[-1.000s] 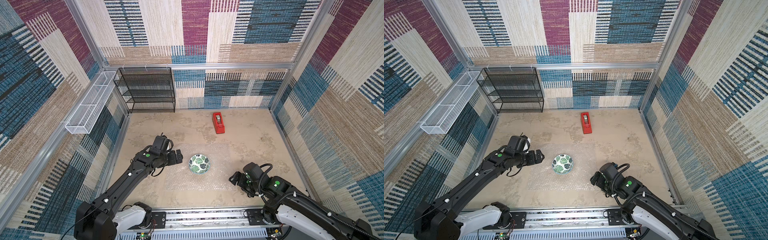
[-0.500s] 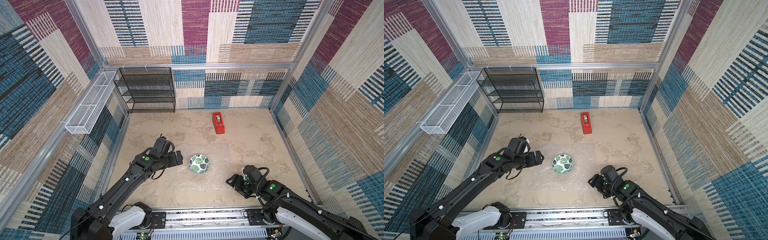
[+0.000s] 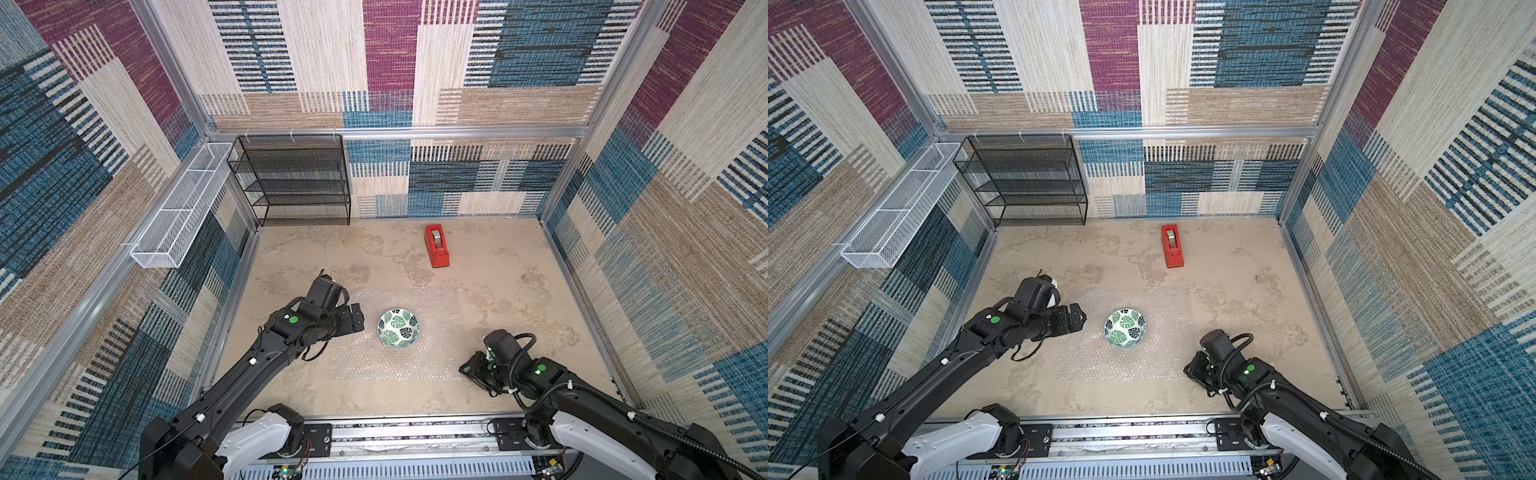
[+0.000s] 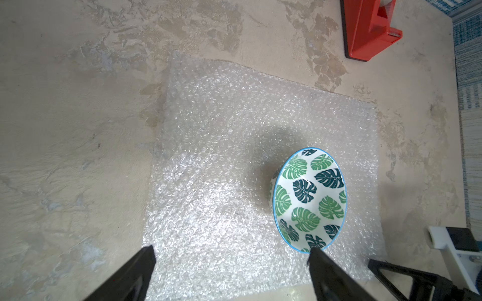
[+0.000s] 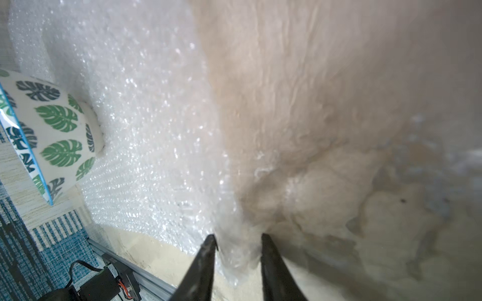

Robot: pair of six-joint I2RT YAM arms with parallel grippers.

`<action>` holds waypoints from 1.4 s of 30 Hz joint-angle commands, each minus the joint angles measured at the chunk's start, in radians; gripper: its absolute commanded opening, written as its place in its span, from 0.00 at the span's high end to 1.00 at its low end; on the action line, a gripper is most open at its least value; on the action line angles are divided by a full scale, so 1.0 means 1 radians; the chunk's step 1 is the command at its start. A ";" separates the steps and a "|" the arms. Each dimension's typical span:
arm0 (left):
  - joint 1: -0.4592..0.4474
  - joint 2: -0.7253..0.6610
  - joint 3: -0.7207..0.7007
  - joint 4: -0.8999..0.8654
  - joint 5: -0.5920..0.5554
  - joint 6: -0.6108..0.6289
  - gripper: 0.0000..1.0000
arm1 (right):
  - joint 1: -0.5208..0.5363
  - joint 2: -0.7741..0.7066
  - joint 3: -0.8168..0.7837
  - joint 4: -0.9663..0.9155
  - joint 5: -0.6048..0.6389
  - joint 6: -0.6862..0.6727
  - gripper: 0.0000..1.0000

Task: Wrap bowls in bubble wrap
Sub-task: Wrap the bowl in bubble wrap.

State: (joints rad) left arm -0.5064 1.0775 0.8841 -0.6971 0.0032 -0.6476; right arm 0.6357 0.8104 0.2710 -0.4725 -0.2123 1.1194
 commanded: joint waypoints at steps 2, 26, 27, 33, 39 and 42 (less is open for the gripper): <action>-0.009 0.006 -0.002 -0.015 -0.017 -0.006 0.04 | -0.005 0.008 0.012 0.004 0.001 -0.025 0.81; -0.047 0.045 0.013 0.011 -0.029 0.019 0.11 | -0.013 0.284 0.285 0.168 -0.117 -0.174 1.00; -0.050 0.049 0.015 0.013 -0.028 0.021 0.12 | -0.013 0.307 0.310 0.177 -0.124 -0.183 1.00; -0.060 0.052 0.003 0.075 0.021 0.037 0.14 | -0.002 0.449 0.454 0.217 -0.157 -0.217 1.00; -0.068 0.069 -0.010 0.150 0.087 0.077 0.19 | 0.025 0.620 0.621 0.220 -0.165 -0.249 1.00; -0.072 0.088 -0.026 0.203 0.126 0.085 0.20 | 0.038 0.703 0.691 0.226 -0.171 -0.257 1.00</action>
State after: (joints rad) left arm -0.5766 1.1557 0.8688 -0.5659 0.0681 -0.5976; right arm 0.6670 1.4693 0.9218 -0.2737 -0.3664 0.8852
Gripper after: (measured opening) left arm 0.807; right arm 0.049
